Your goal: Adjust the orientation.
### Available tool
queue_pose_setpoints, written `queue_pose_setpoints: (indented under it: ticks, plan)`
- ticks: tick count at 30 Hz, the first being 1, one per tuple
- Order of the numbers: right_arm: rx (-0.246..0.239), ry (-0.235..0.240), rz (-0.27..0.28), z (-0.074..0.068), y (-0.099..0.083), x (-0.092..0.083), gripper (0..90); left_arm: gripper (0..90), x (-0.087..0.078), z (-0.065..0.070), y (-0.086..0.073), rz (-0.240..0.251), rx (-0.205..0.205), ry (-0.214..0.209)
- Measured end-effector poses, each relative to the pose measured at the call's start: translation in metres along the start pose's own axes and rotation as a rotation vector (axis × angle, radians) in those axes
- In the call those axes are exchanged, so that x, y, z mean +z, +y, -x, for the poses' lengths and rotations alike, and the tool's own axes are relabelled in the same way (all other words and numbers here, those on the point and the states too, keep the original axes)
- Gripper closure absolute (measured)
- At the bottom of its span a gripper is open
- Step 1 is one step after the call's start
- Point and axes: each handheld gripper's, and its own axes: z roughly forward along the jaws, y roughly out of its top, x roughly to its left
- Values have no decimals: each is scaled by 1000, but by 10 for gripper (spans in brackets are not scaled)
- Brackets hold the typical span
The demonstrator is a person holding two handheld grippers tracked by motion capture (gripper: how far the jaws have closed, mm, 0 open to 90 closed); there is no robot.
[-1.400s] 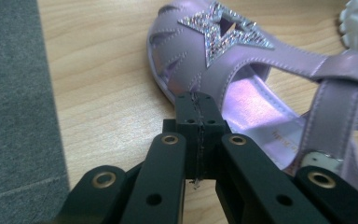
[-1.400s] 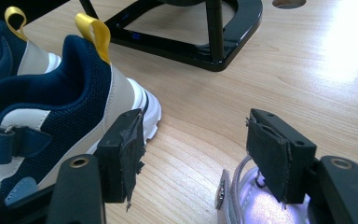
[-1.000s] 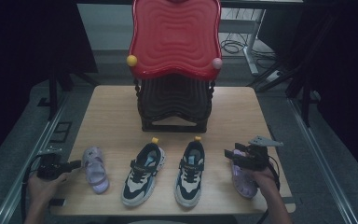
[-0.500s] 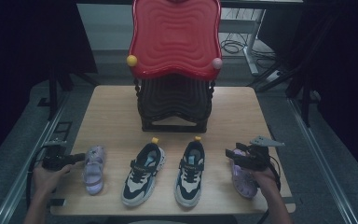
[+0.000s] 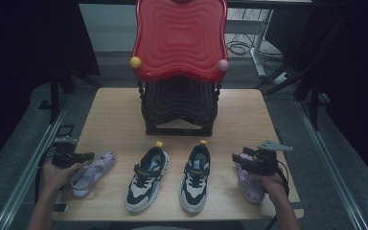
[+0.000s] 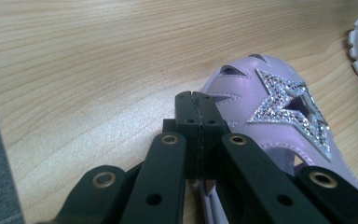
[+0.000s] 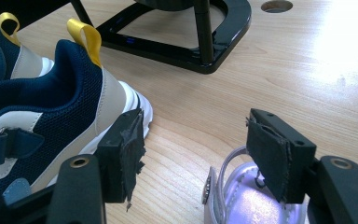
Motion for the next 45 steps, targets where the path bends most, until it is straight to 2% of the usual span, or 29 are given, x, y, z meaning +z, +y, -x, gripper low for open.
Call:
queue_pose_setpoints:
  ticks: [1, 5, 8, 10, 11, 12, 15, 16, 21, 24, 27, 31, 33, 37, 41, 42, 43, 45]
  plan:
    - [-2, 1, 1, 0, 0, 0, 375, 898, 0, 0, 0, 0, 0, 0]
    - [1, 6, 2, 1, 1, 1, 375, 899, -10, 4, 0, 55, -15, 19]
    - [0, 11, 11, 1, 5, 1, 375, 899, -24, 12, 6, 108, 3, 24]
    - [0, 11, 16, 1, 6, 0, 375, 899, -32, 21, 13, 130, 27, 20]
    - [0, 11, 16, 1, 6, 0, 375, 899, -32, 21, 13, 130, 27, 20]
    - [1, 10, 14, 1, 6, 1, 375, 899, -40, 36, 20, 160, 61, 6]
    - [0, 6, 12, 0, 6, 0, 375, 898, -48, 59, 26, 192, 111, 0]
    - [1, 4, 14, 0, 6, -1, 375, 896, -49, 64, 27, 195, 116, 2]
    - [4, -7, 14, 0, 4, -2, 375, 786, -51, 88, 27, 188, 137, 34]
    - [-3, -5, 4, 0, 3, -1, 375, 633, -50, 97, 25, 187, 117, 49]
    - [-9, -3, -2, -1, 4, 0, 374, 517, -49, 101, 23, 199, 103, 61]
    - [-6, -7, -6, -2, 3, 0, 371, 435, -43, 104, 20, 187, 79, 78]
    - [-10, -12, -12, -3, 3, 2, 367, 420, -44, 106, 18, 195, 77, 83]
    - [-17, -25, -27, -6, 3, 5, 332, 406, -50, 109, 13, 203, 89, 61]
    - [-36, -41, -40, -13, 4, 6, 336, 386, -53, 111, 10, 217, 96, 40]
    - [-62, -46, -54, -19, 4, 6, 361, 383, -54, 113, 8, 218, 102, 21]
    - [-62, -46, -54, -19, 4, 6, 361, 381, -54, 113, 8, 218, 102, 21]
    - [-95, -58, -79, -27, 1, 2, 447, 376, -54, 115, 8, 213, 117, 10]
